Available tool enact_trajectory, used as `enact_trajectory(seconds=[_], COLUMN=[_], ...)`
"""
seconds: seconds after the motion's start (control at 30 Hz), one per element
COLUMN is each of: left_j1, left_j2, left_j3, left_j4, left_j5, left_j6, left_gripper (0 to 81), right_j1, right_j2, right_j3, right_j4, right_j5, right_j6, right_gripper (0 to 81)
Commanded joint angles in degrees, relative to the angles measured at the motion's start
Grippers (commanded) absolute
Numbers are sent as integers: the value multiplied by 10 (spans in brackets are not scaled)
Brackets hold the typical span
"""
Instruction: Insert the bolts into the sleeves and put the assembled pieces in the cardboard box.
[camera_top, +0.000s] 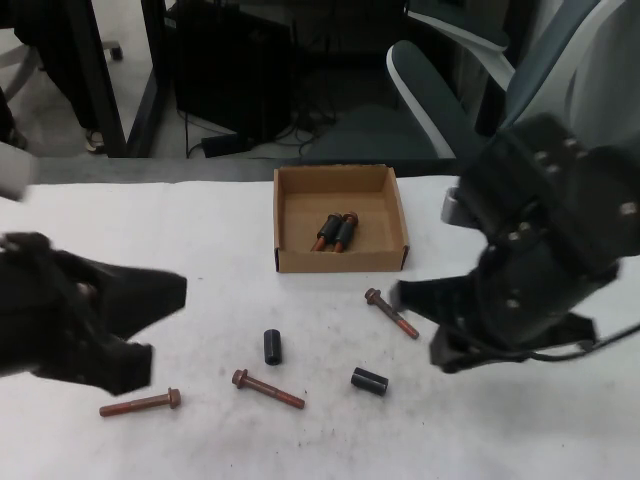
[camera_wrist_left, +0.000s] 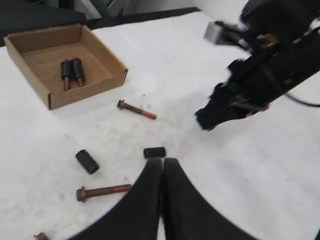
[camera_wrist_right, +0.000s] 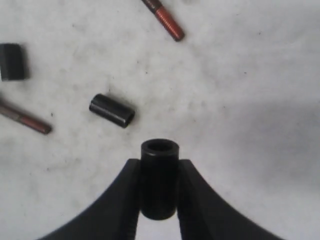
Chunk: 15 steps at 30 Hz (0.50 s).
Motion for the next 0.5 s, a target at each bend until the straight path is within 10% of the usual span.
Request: enact_trajectory(seconds=[0.0,0.2,0.47], left_j1=[0,0,0], left_j2=[43,148,240], left_j3=[-1,-12,-78], left_j4=[2,23,163], left_j5=[-20,-59,-182], left_j6=[51,137,325], left_gripper=[8,0,218], right_j1=[-2,-2,-2], right_j2=[-52,-167,-295], right_j3=[12,33,44], right_j4=[23,64,111], right_j5=[-3,-7,-7], right_j6=[-54,-122,-145], right_gripper=[0,0,0])
